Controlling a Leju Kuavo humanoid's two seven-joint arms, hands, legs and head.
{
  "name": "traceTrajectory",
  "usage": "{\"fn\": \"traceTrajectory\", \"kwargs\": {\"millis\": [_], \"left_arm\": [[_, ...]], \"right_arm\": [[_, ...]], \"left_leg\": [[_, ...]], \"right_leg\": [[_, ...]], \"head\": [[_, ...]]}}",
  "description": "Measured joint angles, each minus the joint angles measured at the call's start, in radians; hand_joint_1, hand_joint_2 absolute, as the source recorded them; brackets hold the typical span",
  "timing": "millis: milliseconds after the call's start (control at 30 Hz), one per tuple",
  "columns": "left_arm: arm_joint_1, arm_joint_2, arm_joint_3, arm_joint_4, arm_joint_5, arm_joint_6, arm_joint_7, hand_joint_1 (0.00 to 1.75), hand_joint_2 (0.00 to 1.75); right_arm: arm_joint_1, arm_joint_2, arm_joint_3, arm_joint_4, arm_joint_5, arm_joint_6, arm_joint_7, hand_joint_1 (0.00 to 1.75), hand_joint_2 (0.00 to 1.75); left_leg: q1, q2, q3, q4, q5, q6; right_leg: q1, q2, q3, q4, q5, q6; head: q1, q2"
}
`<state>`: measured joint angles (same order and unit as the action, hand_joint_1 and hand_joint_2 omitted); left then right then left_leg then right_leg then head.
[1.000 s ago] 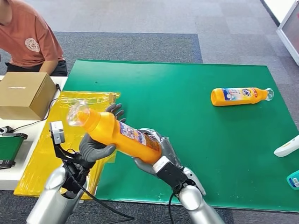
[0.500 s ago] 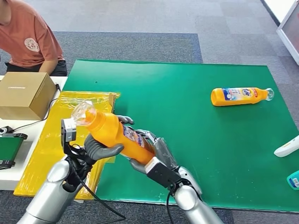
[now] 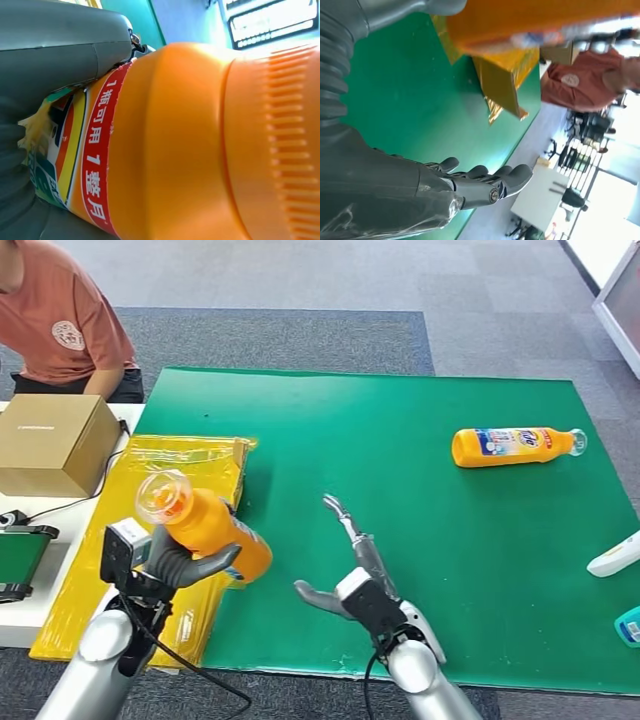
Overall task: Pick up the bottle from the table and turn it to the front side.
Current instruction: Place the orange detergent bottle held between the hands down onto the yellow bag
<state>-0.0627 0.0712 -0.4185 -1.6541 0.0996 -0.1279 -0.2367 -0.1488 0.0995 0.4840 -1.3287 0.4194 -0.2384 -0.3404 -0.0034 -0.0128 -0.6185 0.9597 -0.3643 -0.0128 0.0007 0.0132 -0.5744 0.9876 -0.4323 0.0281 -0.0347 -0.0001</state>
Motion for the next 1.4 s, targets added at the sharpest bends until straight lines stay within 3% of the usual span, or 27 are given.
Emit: {"fn": "traceTrajectory", "kwargs": {"millis": [300, 400, 533, 633, 700, 800, 833, 933, 967, 1233, 1367, 1400], "left_arm": [[0.044, -0.007, 0.034, -0.064, -0.04, 0.031, -0.01, 1.75, 1.75], [0.062, -0.015, 0.049, -0.081, -0.156, 0.141, -0.045, 1.75, 1.75], [0.112, -0.032, 0.091, -0.128, -0.555, 0.474, -0.076, 1.75, 1.75], [0.149, -0.047, 0.125, -0.144, -0.945, 0.702, -0.03, 1.75, 1.75], [0.163, -0.057, 0.146, -0.141, -1.178, 0.785, 0.037, 1.75, 1.75], [0.163, -0.063, 0.172, -0.095, -1.457, 0.816, 0.168, 1.75, 1.75], [0.158, -0.06, 0.176, -0.066, -1.525, 0.817, 0.209, 1.45, 1.75], [0.125, -0.036, 0.177, 0.063, -1.629, 0.819, 0.302, 0.19, 1.75], [0.112, -0.027, 0.176, 0.111, -1.634, 0.819, 0.315, 0.05, 1.75], [0.042, 0.008, 0.176, 0.375, -1.635, 0.82, 0.308, 0.0, 1.75], [0.023, 0.01, 0.177, 0.437, -1.632, 0.821, 0.297, 0.0, 0.0], [0.021, 0.009, 0.177, 0.446, -1.628, 0.82, 0.291, 0.0, 0.0]], "right_arm": [[0.026, -0.006, -0.048, -0.049, -0.01, 0.0, 0.001, 0.0, 1.75], [0.037, -0.006, -0.063, -0.064, -0.036, -0.009, 0.006, 0.0, 1.75], [0.071, -0.008, -0.132, -0.121, -0.1, -0.022, 0.009, 0.0, 1.75], [0.088, -0.009, -0.195, -0.171, -0.135, -0.022, 0.009, 0.0, 1.75], [0.09, -0.009, -0.226, -0.194, -0.15, -0.02, 0.009, 0.0, 1.75], [0.089, -0.009, -0.253, -0.214, -0.169, -0.015, 0.009, 0.0, 1.75], [0.089, -0.009, -0.257, -0.218, -0.175, -0.012, 0.009, 0.0, 1.75], [0.081, -0.01, -0.263, -0.223, -0.197, 0.001, 0.008, 0.0, 1.75], [0.078, -0.01, -0.263, -0.224, -0.203, 0.004, 0.008, 0.0, 1.75], [0.075, -0.017, -0.271, -0.253, -0.222, 0.008, -0.004, 0.0, 1.75], [0.076, -0.019, -0.27, -0.286, -0.222, 0.014, -0.018, 0.0, 1.75], [0.078, -0.019, -0.27, -0.297, -0.22, 0.014, -0.02, 0.0, 1.75]], "left_leg": [[0.0, 0.0, 0.0, 0.0, 0.0, 0.0], [0.0, 0.0, 0.0, 0.0, 0.0, 0.0], [0.0, 0.0, 0.0, 0.0, 0.0, 0.0], [0.0, 0.0, 0.0, 0.0, -0.001, 0.001], [0.0, 0.0, 0.0, 0.0, -0.001, 0.001], [0.0, 0.0, 0.0, 0.0, -0.001, 0.001], [0.0, 0.0, 0.0, 0.0, -0.001, 0.001], [0.0, 0.0, 0.0, 0.0, 0.0, 0.0], [0.0, 0.0, 0.0, 0.0, 0.001, 0.0], [0.0, 0.0, 0.0, 0.0, 0.001, 0.0], [0.0, 0.0, 0.0, 0.0, 0.001, 0.001], [0.0, 0.0, 0.0, 0.0, 0.001, 0.001]], "right_leg": [[0.0, 0.0, 0.0, 0.0, 0.0, 0.0], [0.0, 0.0, 0.0, 0.0, 0.0, 0.0], [0.0, 0.0, 0.0, 0.0, 0.0, 0.0], [0.0, 0.0, 0.0, 0.0, -0.001, 0.001], [-0.001, 0.0, 0.0, 0.0, -0.001, 0.001], [-0.001, 0.0, 0.0, 0.0, 0.0, 0.001], [-0.001, 0.0, 0.0, 0.0, 0.0, 0.001], [0.0, 0.0, 0.0, 0.0, 0.0, 0.0], [0.0, 0.0, 0.0, 0.0, 0.001, 0.0], [0.0, 0.0, 0.0, 0.0, 0.001, 0.0], [-0.001, 0.0, 0.0, 0.0, 0.001, 0.0], [-0.001, 0.0, 0.0, 0.0, 0.001, 0.0]], "head": [[0.0, 0.0], [0.0, 0.0], [0.0, 0.0], [0.0, 0.0], [0.0, 0.0], [0.0, 0.0], [0.0, 0.0], [0.0, 0.0], [0.0, 0.0], [0.0, 0.0], [0.0, 0.0], [0.0, 0.0]]}}
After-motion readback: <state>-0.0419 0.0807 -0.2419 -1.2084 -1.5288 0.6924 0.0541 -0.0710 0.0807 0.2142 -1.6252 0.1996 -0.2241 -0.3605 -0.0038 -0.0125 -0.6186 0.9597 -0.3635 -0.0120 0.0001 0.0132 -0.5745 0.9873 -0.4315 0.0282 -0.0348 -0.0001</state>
